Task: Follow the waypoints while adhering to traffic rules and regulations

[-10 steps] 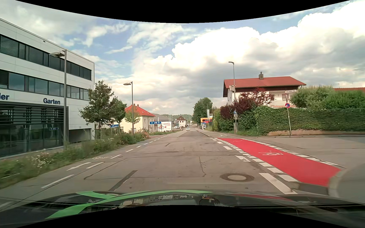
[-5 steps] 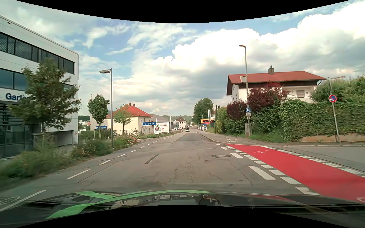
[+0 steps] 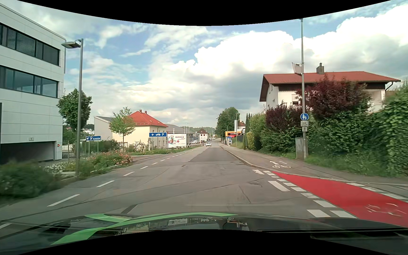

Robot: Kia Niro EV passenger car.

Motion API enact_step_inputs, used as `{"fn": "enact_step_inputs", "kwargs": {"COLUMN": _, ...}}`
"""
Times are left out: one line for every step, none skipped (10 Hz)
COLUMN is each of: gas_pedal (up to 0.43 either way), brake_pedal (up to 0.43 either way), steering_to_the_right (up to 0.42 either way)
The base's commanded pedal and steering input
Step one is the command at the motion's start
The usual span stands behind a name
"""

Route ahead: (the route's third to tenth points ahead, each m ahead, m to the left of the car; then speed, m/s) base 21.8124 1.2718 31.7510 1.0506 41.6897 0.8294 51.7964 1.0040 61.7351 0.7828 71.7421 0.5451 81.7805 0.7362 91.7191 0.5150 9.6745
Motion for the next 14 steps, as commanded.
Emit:
{"fn": "enact_step_inputs", "kwargs": {"gas_pedal": 0.047, "brake_pedal": 0.000, "steering_to_the_right": -0.003}}
{"fn": "enact_step_inputs", "kwargs": {"gas_pedal": 0.047, "brake_pedal": 0.000, "steering_to_the_right": -0.003}}
{"fn": "enact_step_inputs", "kwargs": {"gas_pedal": 0.047, "brake_pedal": 0.000, "steering_to_the_right": -0.004}}
{"fn": "enact_step_inputs", "kwargs": {"gas_pedal": 0.047, "brake_pedal": 0.000, "steering_to_the_right": -0.004}}
{"fn": "enact_step_inputs", "kwargs": {"gas_pedal": 0.047, "brake_pedal": 0.000, "steering_to_the_right": -0.005}}
{"fn": "enact_step_inputs", "kwargs": {"gas_pedal": 0.047, "brake_pedal": 0.000, "steering_to_the_right": -0.005}}
{"fn": "enact_step_inputs", "kwargs": {"gas_pedal": 0.047, "brake_pedal": 0.000, "steering_to_the_right": -0.004}}
{"fn": "enact_step_inputs", "kwargs": {"gas_pedal": 0.067, "brake_pedal": 0.000, "steering_to_the_right": -0.002}}
{"fn": "enact_step_inputs", "kwargs": {"gas_pedal": 0.098, "brake_pedal": 0.000, "steering_to_the_right": 0.002}}
{"fn": "enact_step_inputs", "kwargs": {"gas_pedal": 0.098, "brake_pedal": 0.000, "steering_to_the_right": 0.002}}
{"fn": "enact_step_inputs", "kwargs": {"gas_pedal": 0.087, "brake_pedal": 0.000, "steering_to_the_right": 0.002}}
{"fn": "enact_step_inputs", "kwargs": {"gas_pedal": 0.087, "brake_pedal": 0.000, "steering_to_the_right": 0.002}}
{"fn": "enact_step_inputs", "kwargs": {"gas_pedal": 0.087, "brake_pedal": 0.000, "steering_to_the_right": 0.001}}
{"fn": "enact_step_inputs", "kwargs": {"gas_pedal": 0.098, "brake_pedal": 0.000, "steering_to_the_right": 0.002}}
